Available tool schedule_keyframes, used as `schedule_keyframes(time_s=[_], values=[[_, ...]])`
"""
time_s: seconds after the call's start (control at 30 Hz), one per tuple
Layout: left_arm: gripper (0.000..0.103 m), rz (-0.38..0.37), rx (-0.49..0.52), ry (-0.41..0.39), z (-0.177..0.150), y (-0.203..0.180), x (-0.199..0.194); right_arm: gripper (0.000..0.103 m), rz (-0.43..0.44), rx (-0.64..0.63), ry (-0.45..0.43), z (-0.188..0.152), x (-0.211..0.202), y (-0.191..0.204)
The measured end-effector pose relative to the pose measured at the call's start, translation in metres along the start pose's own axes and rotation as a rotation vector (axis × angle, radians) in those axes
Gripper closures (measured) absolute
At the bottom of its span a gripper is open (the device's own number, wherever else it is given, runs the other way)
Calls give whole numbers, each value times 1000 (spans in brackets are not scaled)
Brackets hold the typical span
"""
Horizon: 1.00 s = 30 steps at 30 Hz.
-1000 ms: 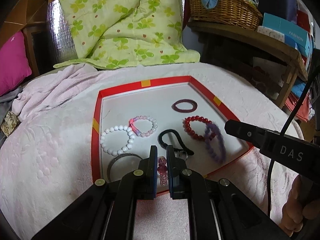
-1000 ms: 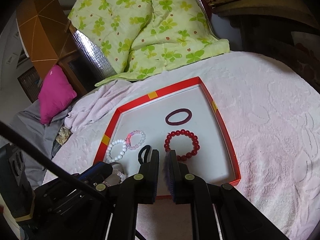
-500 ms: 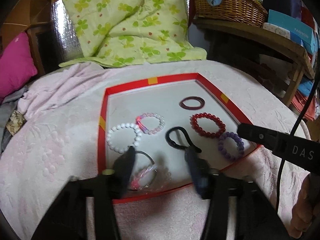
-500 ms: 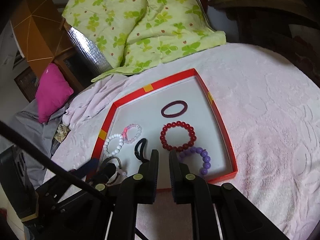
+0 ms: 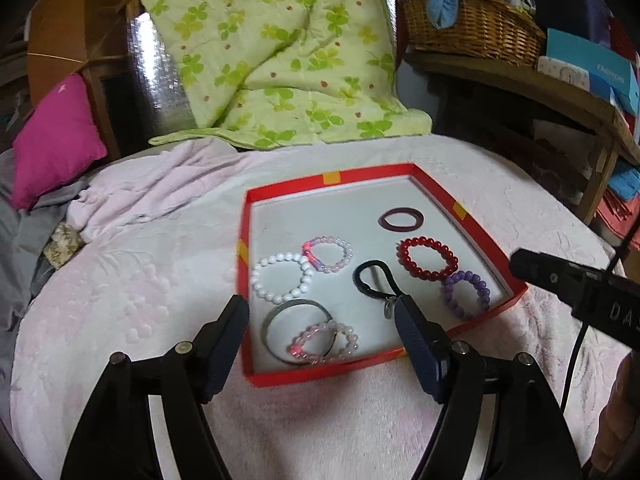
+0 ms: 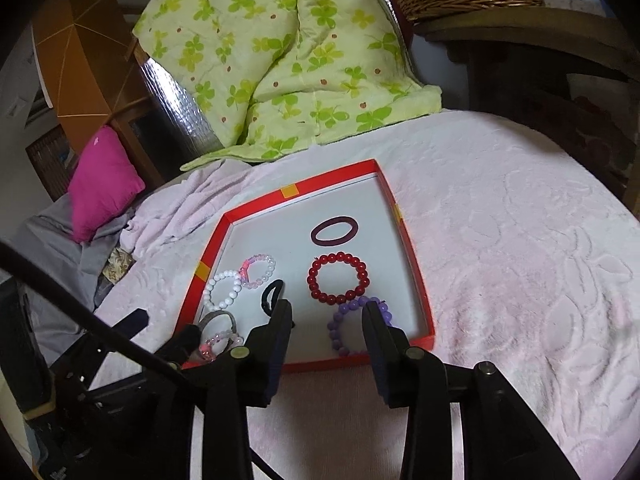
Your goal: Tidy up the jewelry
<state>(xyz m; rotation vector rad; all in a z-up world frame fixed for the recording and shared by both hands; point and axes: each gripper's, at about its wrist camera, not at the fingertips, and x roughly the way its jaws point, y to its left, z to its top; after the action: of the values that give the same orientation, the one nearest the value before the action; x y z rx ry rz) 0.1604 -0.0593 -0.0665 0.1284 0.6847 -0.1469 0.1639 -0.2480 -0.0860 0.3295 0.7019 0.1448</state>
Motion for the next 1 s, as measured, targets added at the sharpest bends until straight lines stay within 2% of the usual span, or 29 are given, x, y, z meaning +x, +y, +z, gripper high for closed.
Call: schedule_keyframes(time_s=[0.13,0.33,0.37,0.53,0.7,0.8,0.87,1.0], values=[[24,59,-27,-22,-6,4,-34,62,-58,-58,-42,-11,-25,10],[22,134,-12,-46,-14,12,-93,52,-120,-144,-121,-30,-80,37],[22,140,-18,-53,-14,15,-101,50,-121,-152,-119,-32,-88,41],[19,179,-55,-105,-18,25,-153,50,-154,-204,-130,-42,-137,59],[18,213,-71,-145,-25,32,-200,42,-175,-228,-136,-46,-179,77],[17,236,-74,-177,-29,33,-226,42,-171,-253,-135,-52,-199,92],[11,249,-76,-195,-31,33,-241,41,-167,-263,-140,-56,-208,99],[10,253,-77,-222,-34,33,-266,41,-137,-267,-149,-62,-226,111]])
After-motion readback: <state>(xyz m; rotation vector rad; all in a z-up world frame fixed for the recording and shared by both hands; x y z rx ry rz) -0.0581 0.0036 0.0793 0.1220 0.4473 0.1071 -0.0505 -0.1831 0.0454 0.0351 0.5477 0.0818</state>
